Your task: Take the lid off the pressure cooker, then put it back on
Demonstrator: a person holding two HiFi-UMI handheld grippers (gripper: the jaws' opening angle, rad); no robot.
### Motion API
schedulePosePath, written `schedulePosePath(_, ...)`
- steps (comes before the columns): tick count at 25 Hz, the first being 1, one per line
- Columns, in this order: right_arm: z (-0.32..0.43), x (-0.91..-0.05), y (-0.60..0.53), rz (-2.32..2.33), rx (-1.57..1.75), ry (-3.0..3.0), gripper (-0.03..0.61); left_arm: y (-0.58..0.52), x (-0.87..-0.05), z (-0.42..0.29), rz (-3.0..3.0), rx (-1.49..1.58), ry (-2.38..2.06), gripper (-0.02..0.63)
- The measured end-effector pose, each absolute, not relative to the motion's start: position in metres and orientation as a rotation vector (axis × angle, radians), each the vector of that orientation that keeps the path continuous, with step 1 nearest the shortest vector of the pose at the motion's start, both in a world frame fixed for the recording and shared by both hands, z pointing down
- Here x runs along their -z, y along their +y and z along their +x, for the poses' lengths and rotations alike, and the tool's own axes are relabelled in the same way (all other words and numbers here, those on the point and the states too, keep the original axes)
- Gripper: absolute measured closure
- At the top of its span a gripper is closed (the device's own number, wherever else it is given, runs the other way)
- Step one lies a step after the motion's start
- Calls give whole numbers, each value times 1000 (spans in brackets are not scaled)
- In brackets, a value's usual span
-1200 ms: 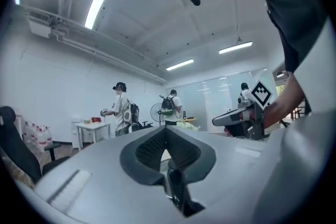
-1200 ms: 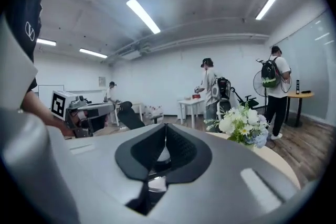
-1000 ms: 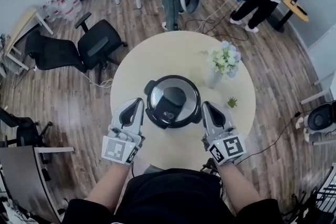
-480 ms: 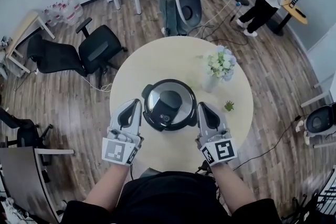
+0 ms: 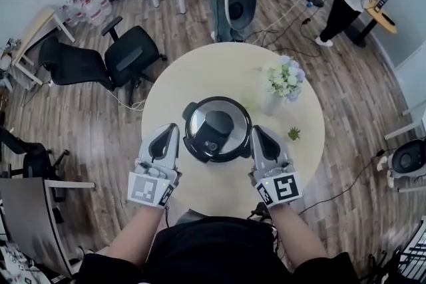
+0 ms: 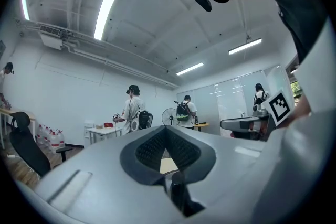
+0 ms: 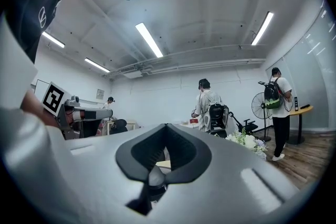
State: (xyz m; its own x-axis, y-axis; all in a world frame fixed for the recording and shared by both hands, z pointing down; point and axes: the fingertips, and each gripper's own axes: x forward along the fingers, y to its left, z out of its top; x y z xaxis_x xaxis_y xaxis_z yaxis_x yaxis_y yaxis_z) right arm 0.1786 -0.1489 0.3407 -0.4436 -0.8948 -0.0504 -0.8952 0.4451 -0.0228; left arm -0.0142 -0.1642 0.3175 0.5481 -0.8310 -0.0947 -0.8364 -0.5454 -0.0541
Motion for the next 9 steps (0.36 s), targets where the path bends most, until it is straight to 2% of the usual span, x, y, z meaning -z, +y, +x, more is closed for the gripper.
schedulePosePath(9,172,-343,-147,-1595,0,2646,574,-163,-326,-16,-2703,-74,1467,614)
